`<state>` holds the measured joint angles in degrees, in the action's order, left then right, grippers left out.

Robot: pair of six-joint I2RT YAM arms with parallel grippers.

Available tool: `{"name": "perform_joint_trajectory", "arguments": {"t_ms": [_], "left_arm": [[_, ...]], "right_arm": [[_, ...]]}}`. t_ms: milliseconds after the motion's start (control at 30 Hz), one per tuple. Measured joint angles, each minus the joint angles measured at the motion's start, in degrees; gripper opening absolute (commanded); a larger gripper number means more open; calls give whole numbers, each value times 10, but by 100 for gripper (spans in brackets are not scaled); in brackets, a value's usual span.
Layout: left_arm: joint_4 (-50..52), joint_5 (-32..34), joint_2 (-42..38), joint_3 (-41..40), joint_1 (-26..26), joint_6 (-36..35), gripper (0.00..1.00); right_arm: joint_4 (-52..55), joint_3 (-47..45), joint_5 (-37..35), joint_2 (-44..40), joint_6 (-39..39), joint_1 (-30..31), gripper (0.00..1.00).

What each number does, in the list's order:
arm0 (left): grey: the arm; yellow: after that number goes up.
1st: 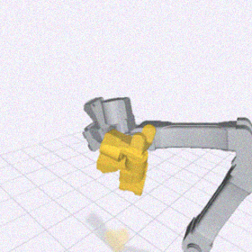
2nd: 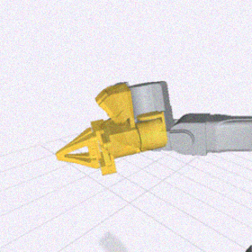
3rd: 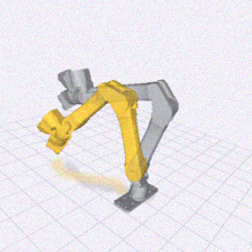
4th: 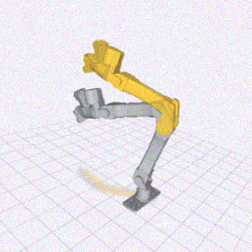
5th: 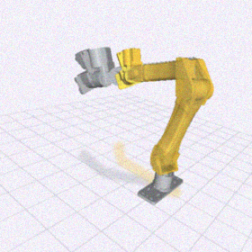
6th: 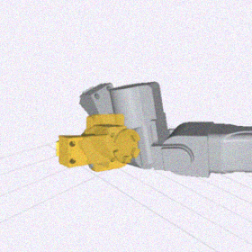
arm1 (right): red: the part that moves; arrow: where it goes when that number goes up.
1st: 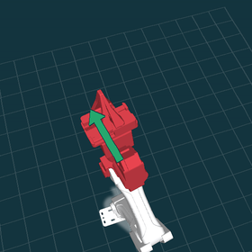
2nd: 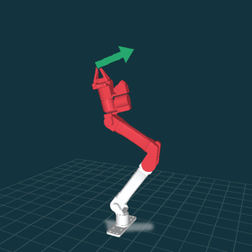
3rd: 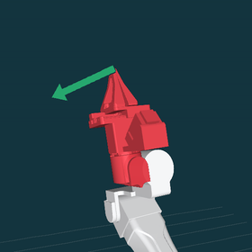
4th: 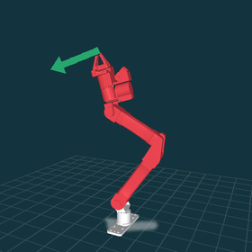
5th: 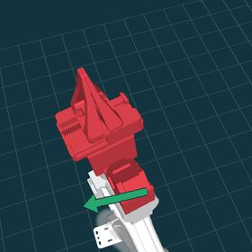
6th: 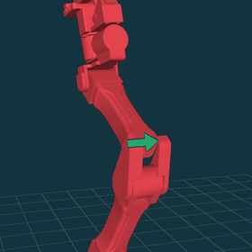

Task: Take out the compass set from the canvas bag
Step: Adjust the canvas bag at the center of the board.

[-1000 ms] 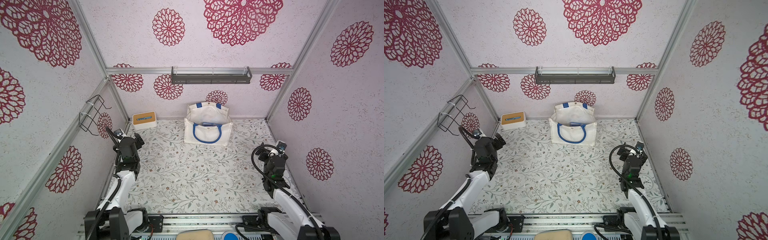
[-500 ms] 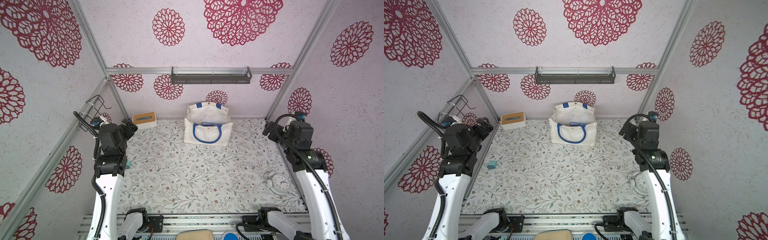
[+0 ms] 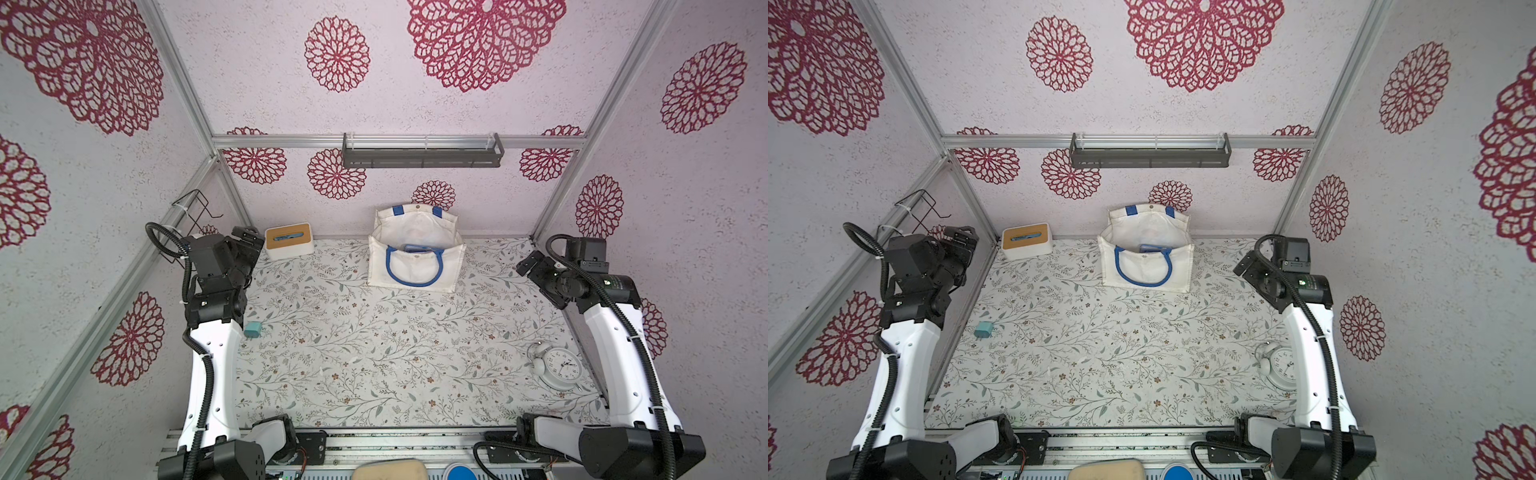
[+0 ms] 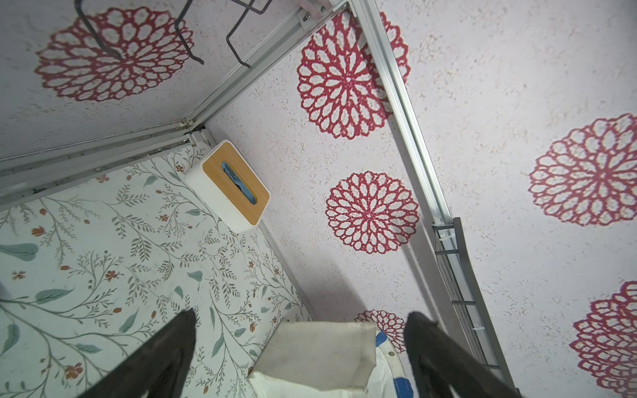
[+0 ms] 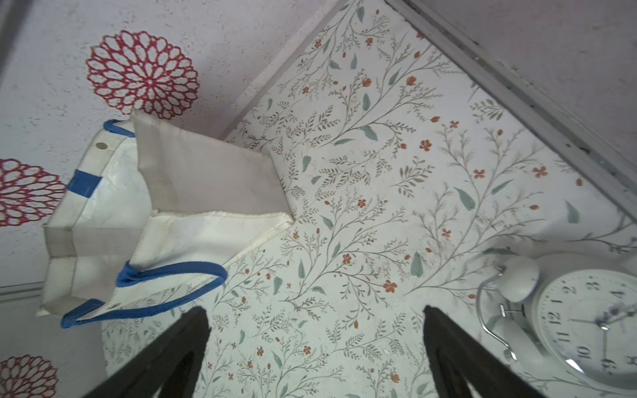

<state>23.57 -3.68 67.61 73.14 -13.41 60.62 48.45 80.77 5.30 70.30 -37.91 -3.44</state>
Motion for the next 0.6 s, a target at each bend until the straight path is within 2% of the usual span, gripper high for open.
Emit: {"name": "perform_joint_trajectory", "arguments": {"t_ms": [167, 333, 600], "left_arm": [[-9, 5, 8, 16, 29, -29, 97], [-12, -4, 8, 22, 37, -48, 97], [10, -8, 26, 94, 49, -90, 97]], "right_arm": [[-27, 39, 38, 59, -7, 10, 86], [-49, 104, 52, 148, -5, 51, 86], [-47, 262, 61, 298, 24, 99, 84]]}}
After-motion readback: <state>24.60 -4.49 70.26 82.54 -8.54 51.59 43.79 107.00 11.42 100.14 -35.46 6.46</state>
